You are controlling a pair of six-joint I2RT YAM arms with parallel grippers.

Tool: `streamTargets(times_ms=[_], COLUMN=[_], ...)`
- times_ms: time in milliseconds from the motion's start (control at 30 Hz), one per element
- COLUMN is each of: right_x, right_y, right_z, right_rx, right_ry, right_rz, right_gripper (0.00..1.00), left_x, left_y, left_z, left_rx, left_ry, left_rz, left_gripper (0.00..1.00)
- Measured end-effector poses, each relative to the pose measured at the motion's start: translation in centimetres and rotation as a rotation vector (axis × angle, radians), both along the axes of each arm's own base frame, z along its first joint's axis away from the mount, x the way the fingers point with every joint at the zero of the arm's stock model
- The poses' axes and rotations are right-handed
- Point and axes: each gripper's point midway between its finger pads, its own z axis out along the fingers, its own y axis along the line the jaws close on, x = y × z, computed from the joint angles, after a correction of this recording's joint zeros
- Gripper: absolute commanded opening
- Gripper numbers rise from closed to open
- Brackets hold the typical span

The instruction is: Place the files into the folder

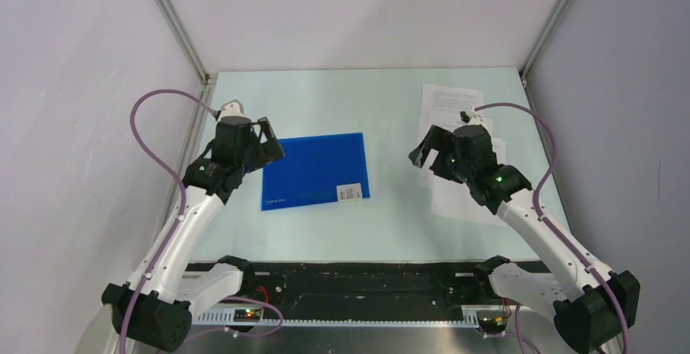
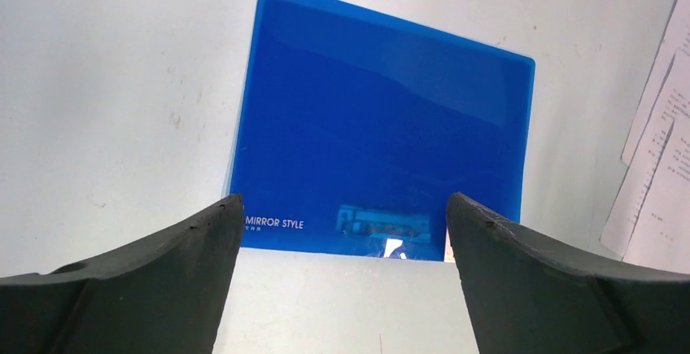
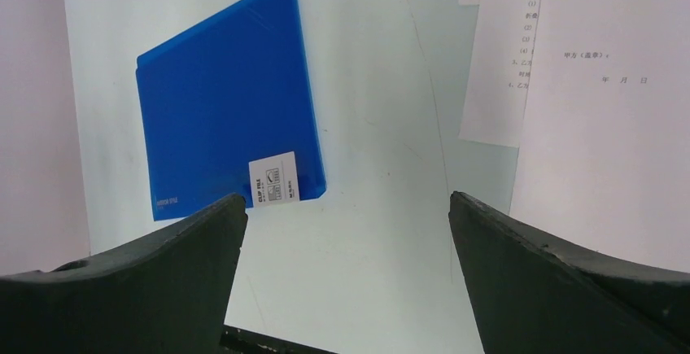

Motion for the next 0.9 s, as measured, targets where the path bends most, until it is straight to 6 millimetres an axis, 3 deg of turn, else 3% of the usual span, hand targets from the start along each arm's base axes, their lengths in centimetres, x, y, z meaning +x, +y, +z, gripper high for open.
streamTargets(times_ms=[467, 600, 800, 900], right_x=[0.2, 0.3, 0.1, 0.1], right_y=[2.6, 4.2, 7.6, 9.5], right_z=[-1.0, -2.4, -6.2, -8.0], right_rx=[0.079, 0.151, 0.238, 0.273], right_ry=[0.049, 0.097, 0.225, 0.284], right_rz=[0.089, 0.124, 0.197, 0.237], right_gripper=[0.99, 0.99, 0.96, 0.95], left_x=[0.0, -0.1, -1.6, -2.8], left_y=[0.3, 0.5, -0.8, -1.3], left_z=[-0.9, -3.6, -10.2, -11.5], left_rx=[0.006, -0.005, -0.050, -0.071], left_ry=[0.022, 0.112, 0.351, 0.411], left_rz=[0.018, 0.046, 0.028, 0.005], left_gripper=[0.98, 0.98, 0.98, 0.98])
